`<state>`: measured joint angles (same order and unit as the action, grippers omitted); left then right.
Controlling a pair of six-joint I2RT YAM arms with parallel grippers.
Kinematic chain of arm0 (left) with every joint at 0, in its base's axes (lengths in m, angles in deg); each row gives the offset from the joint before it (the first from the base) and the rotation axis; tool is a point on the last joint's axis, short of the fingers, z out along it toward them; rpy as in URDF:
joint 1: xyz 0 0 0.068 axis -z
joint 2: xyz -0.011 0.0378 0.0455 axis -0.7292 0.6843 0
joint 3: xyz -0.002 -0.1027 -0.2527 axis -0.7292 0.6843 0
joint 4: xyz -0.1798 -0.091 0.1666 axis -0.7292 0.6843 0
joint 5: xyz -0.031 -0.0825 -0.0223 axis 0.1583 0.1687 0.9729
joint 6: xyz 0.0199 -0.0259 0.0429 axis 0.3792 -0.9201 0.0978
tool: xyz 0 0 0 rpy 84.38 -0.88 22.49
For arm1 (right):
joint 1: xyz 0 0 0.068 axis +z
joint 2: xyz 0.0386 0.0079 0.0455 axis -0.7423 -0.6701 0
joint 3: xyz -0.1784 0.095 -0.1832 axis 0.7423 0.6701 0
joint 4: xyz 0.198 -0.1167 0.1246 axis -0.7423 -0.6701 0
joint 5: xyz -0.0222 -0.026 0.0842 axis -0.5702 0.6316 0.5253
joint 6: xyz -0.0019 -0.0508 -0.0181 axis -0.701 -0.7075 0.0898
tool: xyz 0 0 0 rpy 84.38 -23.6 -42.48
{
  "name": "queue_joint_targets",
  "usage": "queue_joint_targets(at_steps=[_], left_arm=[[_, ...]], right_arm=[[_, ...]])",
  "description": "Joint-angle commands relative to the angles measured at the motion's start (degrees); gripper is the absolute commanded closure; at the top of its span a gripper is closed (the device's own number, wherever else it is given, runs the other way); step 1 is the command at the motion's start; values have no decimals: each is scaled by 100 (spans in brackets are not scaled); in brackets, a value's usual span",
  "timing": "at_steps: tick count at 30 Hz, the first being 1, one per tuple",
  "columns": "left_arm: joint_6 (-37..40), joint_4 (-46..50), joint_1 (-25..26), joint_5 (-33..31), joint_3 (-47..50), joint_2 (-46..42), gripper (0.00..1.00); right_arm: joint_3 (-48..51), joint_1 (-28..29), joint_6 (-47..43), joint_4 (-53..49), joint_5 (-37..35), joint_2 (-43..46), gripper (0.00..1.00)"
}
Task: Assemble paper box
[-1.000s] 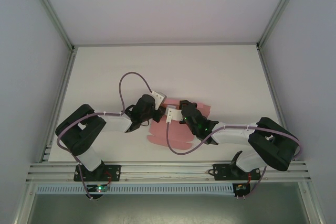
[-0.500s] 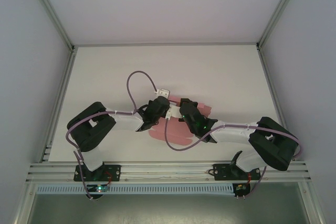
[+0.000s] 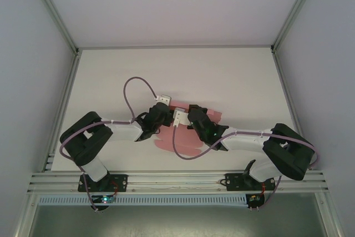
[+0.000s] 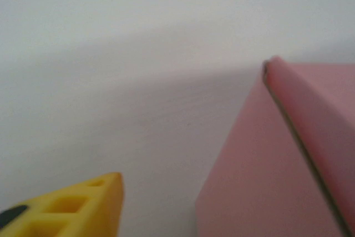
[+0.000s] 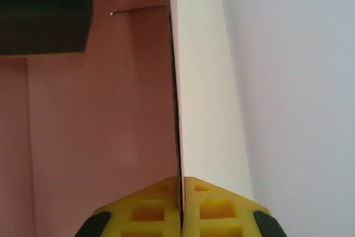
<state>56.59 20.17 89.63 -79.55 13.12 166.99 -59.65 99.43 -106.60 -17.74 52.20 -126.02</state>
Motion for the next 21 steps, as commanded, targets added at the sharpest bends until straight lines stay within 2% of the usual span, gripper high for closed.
queue_joint_targets(at_steps=[1,3,8,14,17,20,21], left_arm=[[-3,400,-89,355,68,-459,37],[-54,573,-80,423,60,-607,30],[-97,633,-80,376,130,-686,30],[-78,781,-80,109,-61,-325,40],[-32,806,-81,-111,-192,-114,49],[-7,788,-80,-98,-324,61,60],[-7,738,-80,-66,-354,105,61]], right_arm=[[-113,-69,290,-359,-230,-149,100],[-147,-87,291,-399,-227,-175,100],[-207,-95,369,-399,-209,-233,100],[-248,-131,457,-391,-124,-227,100],[-236,-132,466,-434,-14,-177,100],[-210,-131,507,-504,136,-109,100],[-209,-131,526,-504,163,-96,100]])
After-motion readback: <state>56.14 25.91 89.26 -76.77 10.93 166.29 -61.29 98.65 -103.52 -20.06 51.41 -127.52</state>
